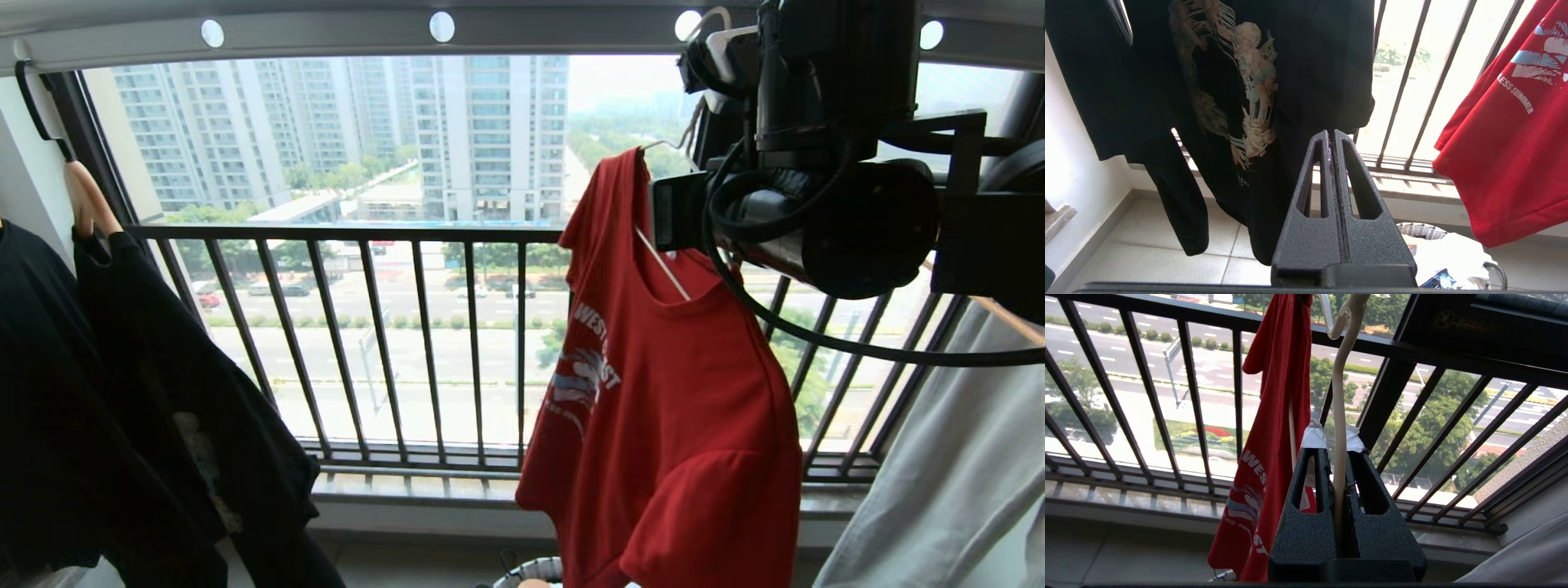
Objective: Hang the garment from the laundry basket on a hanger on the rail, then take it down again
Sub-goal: Take the clothes off the clothes rack
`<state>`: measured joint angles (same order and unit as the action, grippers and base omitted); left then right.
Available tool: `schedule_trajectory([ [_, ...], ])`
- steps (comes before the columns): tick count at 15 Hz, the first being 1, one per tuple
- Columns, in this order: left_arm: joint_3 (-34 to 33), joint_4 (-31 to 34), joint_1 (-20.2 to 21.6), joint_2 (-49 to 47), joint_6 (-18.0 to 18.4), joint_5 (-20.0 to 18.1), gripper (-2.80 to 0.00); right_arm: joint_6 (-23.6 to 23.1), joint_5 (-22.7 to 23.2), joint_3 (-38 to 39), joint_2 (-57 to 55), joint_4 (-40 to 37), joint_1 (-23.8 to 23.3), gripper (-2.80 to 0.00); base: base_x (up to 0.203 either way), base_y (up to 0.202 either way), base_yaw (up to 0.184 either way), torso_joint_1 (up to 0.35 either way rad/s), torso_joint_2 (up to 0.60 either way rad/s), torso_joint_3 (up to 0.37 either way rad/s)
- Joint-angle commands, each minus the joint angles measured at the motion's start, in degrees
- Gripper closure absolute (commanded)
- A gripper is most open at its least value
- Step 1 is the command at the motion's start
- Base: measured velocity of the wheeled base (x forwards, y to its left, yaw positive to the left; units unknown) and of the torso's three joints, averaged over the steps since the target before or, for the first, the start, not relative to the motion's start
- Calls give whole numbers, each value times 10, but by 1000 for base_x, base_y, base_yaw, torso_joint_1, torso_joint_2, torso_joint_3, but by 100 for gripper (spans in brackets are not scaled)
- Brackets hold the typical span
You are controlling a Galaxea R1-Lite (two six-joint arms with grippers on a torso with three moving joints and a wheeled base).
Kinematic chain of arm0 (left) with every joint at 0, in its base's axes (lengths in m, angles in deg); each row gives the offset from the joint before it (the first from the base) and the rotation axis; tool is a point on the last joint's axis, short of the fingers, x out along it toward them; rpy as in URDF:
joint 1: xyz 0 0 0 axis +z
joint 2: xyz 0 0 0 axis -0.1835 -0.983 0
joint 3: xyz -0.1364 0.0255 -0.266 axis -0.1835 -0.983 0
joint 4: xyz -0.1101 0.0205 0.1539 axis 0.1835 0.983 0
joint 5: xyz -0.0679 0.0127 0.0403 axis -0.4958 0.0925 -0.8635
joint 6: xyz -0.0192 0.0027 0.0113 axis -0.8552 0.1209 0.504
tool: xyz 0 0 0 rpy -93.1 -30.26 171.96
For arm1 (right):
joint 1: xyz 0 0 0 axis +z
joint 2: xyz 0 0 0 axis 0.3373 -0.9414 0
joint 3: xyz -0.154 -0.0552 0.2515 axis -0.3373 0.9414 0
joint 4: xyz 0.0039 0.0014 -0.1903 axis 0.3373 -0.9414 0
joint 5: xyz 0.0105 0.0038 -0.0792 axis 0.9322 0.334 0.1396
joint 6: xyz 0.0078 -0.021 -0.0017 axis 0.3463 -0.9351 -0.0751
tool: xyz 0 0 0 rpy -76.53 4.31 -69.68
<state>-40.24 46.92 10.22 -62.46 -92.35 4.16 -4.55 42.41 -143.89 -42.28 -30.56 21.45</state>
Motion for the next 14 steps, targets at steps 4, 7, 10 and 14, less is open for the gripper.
schedule_trajectory([
  [4, 0, 0, 0, 0, 0, 0, 0, -4, -4, -1, 11, 0, 18, 0, 0, 0, 0, 0, 0, 0],
  [7, 0, 0, 0, 0, 0, 0, 0, -4, -4, 0, 22, 1, 29, 0, 0, 0, 0, 0, 0, 0],
  [10, 0, 0, 0, -1, 0, 0, 0, -4, -4, 2, 43, -1, 37, 0, 0, 0, 0, 0, 0, 0],
  [14, 0, -1, 0, 0, 0, 0, 0, -4, -4, 46, 98, 0, 64, 0, 0, 0, 0, 0, 0, 0],
])
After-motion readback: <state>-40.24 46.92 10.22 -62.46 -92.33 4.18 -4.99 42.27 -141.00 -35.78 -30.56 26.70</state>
